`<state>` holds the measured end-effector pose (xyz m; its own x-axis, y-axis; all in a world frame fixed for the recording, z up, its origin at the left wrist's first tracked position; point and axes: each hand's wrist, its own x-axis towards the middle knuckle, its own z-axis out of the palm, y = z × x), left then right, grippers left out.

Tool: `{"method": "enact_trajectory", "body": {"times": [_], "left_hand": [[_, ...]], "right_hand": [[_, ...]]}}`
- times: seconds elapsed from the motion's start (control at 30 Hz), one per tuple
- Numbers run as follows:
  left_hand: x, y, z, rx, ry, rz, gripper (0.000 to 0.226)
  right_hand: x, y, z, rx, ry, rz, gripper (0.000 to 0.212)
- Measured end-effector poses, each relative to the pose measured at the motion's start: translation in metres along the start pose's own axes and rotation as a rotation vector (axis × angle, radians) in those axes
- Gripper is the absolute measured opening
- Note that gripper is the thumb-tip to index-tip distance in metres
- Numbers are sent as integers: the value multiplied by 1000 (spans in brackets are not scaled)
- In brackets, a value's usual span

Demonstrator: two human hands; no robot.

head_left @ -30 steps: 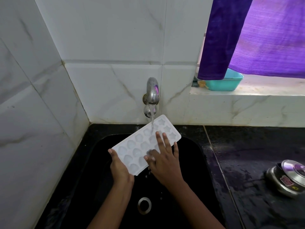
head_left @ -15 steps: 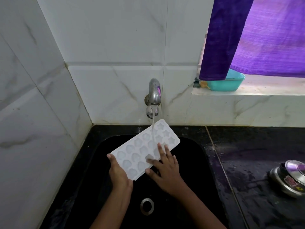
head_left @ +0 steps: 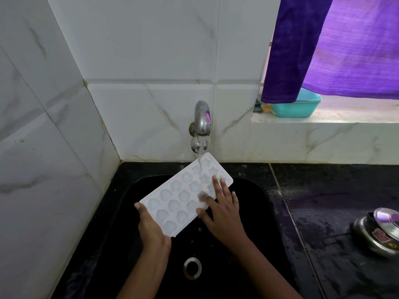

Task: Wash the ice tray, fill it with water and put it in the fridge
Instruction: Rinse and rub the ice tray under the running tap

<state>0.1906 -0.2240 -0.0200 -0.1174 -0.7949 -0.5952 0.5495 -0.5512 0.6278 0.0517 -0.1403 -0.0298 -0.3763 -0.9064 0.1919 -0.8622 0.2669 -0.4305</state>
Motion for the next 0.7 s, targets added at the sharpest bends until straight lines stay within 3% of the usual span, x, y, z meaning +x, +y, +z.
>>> {"method": "enact_trajectory", "body": {"times": [0.17, 0.3, 0.47, 0.57, 0.7], "left_hand": [[-1, 3, 3, -9, -12, 16, 67], [0, 1, -6, 7, 8, 8, 67], [-2, 0, -5, -13, 41, 32, 69], [3, 4, -9, -1, 73, 50, 62], [-3, -4, -7, -12, 79, 48, 61]], "right_hand": [[1, -16, 7, -60, 4, -15, 60], [6, -5, -3, -81, 12, -7, 44], [6, -14, 2, -136, -16, -80, 63], [10, -5, -4, -135, -81, -73, 55], [13, -17, -3, -159, 8, -76, 68]]}}
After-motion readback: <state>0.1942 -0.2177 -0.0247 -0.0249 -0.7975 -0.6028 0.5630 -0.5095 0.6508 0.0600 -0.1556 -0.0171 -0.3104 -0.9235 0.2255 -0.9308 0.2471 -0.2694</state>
